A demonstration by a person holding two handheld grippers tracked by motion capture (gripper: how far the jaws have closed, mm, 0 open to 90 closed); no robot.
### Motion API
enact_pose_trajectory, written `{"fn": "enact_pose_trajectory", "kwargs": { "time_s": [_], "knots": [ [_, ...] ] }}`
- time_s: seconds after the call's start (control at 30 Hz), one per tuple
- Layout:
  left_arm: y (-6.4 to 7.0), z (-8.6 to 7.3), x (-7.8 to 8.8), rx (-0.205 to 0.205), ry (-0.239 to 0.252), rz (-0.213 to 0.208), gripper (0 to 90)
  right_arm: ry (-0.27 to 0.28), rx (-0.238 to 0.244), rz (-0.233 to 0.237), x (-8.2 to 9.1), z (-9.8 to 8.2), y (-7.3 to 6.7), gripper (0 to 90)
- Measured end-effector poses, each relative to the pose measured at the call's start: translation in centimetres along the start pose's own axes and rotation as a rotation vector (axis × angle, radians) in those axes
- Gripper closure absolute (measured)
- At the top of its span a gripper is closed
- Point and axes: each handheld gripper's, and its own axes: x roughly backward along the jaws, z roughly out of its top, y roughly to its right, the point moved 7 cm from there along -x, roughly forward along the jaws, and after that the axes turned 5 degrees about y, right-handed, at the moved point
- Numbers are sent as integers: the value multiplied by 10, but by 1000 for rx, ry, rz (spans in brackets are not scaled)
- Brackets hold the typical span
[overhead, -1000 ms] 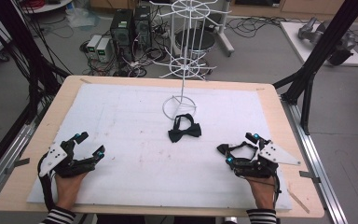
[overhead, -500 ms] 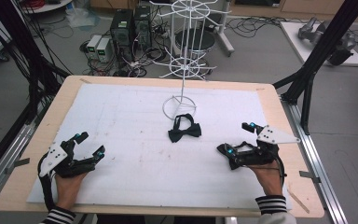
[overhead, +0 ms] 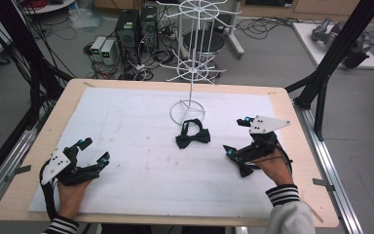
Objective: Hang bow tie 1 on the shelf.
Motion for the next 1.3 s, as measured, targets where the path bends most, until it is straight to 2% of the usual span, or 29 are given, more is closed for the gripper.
{"fn": "enact_pose_trajectory", "kwargs": {
  "time_s": [0.1,0.13,0.27,0.6,0.77,0.93,1.1,1.3],
  "knots": [
    [0,0,0,0,-1,1,162,-31,18,37,-11,6,0,11],
    [0,0,0,0,0,0,161,-52,43,61,-19,9,-1,11],
    [0,0,0,0,0,1,161,-101,84,101,-33,13,-2,11],
    [0,0,0,1,0,2,163,-193,161,188,-58,15,-1,12],
    [0,0,0,0,0,3,163,-228,174,213,-66,14,0,12],
    [-1,0,0,-1,-3,4,163,-222,167,228,-76,15,3,13],
    [-1,0,0,-2,-3,5,163,-259,151,242,-84,7,8,13],
    [0,0,0,-1,-5,3,163,-297,169,271,-94,11,11,14]
  ]
}}
